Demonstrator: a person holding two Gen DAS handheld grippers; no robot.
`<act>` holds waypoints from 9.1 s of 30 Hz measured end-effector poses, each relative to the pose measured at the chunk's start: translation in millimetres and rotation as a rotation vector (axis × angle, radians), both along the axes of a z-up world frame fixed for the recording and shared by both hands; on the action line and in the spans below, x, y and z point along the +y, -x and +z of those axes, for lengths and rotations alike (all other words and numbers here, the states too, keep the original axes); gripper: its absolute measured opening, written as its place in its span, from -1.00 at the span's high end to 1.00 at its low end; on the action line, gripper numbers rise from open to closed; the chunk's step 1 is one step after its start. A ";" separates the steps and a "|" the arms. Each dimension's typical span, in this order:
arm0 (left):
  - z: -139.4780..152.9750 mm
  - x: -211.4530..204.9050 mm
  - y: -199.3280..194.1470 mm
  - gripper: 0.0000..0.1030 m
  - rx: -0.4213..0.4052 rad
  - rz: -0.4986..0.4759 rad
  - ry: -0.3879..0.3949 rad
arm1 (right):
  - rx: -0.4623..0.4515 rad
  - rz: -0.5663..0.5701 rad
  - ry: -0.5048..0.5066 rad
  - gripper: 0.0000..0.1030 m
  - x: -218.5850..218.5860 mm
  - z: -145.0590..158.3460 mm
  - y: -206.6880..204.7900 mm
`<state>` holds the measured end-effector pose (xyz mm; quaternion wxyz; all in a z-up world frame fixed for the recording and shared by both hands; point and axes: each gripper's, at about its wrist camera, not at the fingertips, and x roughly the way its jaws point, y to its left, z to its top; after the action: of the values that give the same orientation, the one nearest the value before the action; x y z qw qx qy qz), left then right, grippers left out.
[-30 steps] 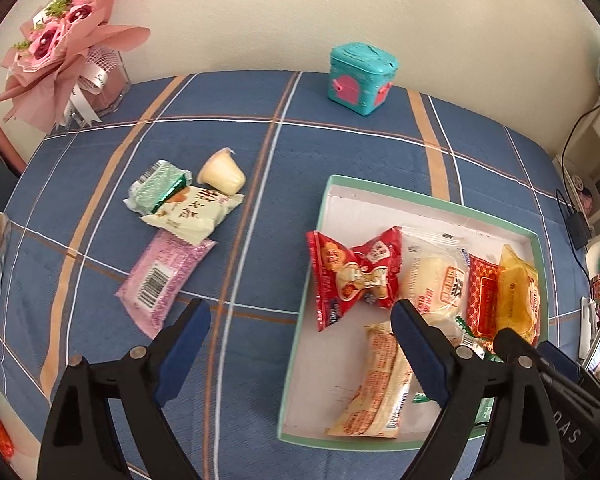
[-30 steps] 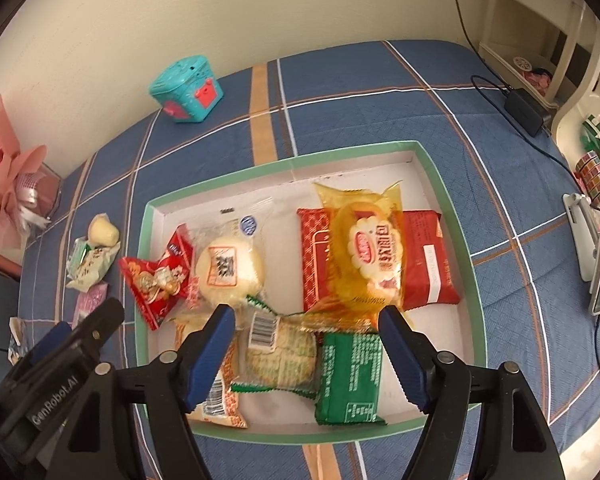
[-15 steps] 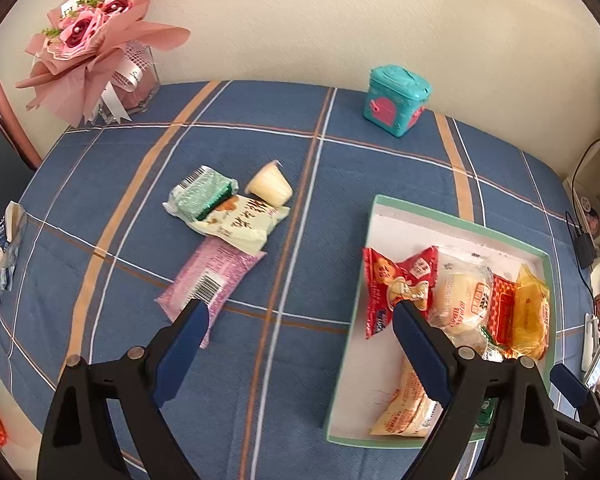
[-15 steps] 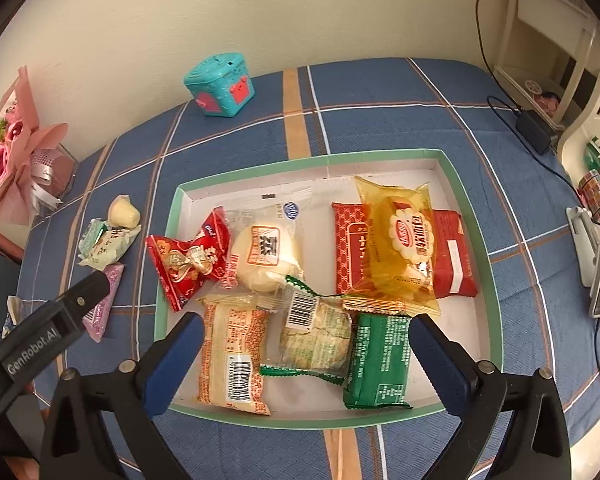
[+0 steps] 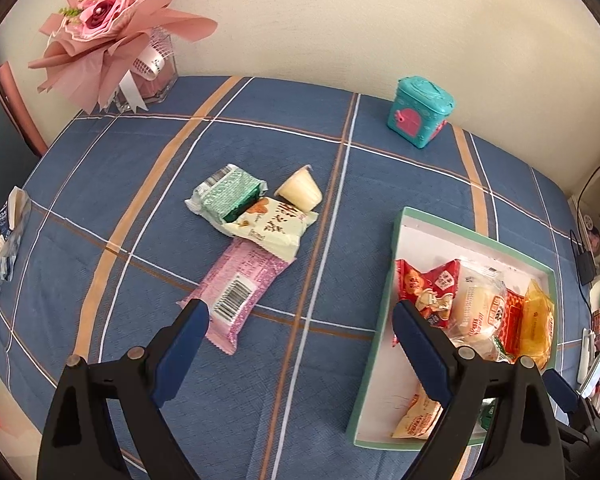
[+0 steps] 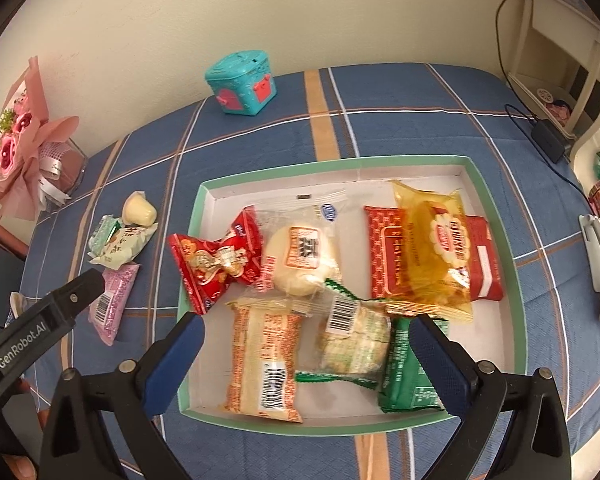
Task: Organize snacks
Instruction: 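Move both open tools back toward the remaining snacks beside the tray, then close the right tool on the pink bread packet while the left tool grasps the cream packet, then carry both held packets over the tray and release them, then move both open tools back toward the green packet and pudding cup, then close the left tool on the green packet while the right tool grasps the pudding cup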
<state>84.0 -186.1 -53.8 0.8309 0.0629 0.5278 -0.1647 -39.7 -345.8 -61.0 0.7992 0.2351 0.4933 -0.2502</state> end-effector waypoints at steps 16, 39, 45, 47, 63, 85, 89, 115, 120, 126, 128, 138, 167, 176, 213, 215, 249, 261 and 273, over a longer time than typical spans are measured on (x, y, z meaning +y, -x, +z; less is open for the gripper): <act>-7.3 69.3 -37.1 -0.81 0.025 0.160 -0.017 | 0.000 0.079 -0.015 -1.00 49.2 -6.4 -42.3; -40.5 108.2 -73.5 -0.81 0.130 0.247 0.008 | -0.026 0.213 -0.076 -1.00 109.5 -25.0 -102.9; -58.1 121.9 -86.6 -0.81 0.179 0.281 0.020 | -0.016 0.213 -0.101 -1.00 114.4 -37.0 -119.2; -61.3 128.5 -91.6 -0.81 0.181 0.298 0.019 | -0.018 0.214 -0.103 -1.00 116.1 -39.0 -124.1; -82.1 152.6 -109.4 -0.81 0.212 0.394 0.051 | 0.038 0.259 -0.060 -1.00 142.7 -66.2 -169.1; -79.3 143.7 -106.5 -0.81 0.193 0.370 0.029 | 0.098 0.223 -0.016 -0.80 142.9 -86.3 -186.6; -76.5 139.4 -105.1 -0.81 0.186 0.359 0.027 | 0.114 0.208 -0.013 -0.68 133.5 -88.5 -182.4; -50.2 87.9 -91.1 -0.81 0.164 0.233 0.079 | 0.004 0.226 -0.066 0.20 100.2 -39.6 -135.9; -42.3 73.0 -87.4 -0.81 0.140 0.197 0.079 | -0.022 0.196 -0.061 0.20 85.4 -20.2 -122.2; -39.7 58.8 -87.6 -0.81 0.132 0.172 0.083 | -0.035 0.148 -0.057 0.20 69.6 -13.2 -125.3; -39.9 55.8 -87.4 -0.81 0.131 0.167 0.080 | -0.038 0.141 -0.062 0.20 65.3 -10.7 -121.9; -59.1 9.7 -96.1 -0.56 0.103 -0.005 0.049 | -0.055 0.125 -0.090 0.20 50.6 -14.4 -126.5; -73.4 -5.3 -92.1 -0.02 0.118 -0.067 0.048 | -0.088 0.088 -0.128 0.20 36.9 -12.4 -120.8; -14.3 -11.8 -74.2 -0.02 0.069 -0.084 0.111 | -0.112 0.061 -0.117 0.20 22.5 11.9 -101.7; -2.1 -97.2 4.4 -0.28 0.162 -0.276 0.108 | 0.004 -0.120 -0.094 -0.14 -73.8 6.9 -16.6; -2.7 -86.9 -3.2 -0.33 0.149 -0.242 0.091 | 0.009 -0.107 -0.084 -0.24 -68.0 7.5 -21.5; -42.4 76.0 -120.7 -0.82 0.047 0.179 0.047 | -0.099 0.212 -0.002 -1.00 70.9 -6.6 -153.8; -56.6 54.4 -152.5 -0.82 0.072 -0.038 0.033 | -0.070 0.162 -0.145 -0.69 48.8 -40.6 -216.7; -81.7 37.1 -163.1 -0.68 0.088 -0.168 0.000 | -0.015 0.161 -0.228 -0.20 61.9 -77.1 -252.1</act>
<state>247.1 -149.0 -135.5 0.7901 0.0998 0.5566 -0.2366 212.4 -283.9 -138.0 0.7886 0.2859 0.5297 -0.1260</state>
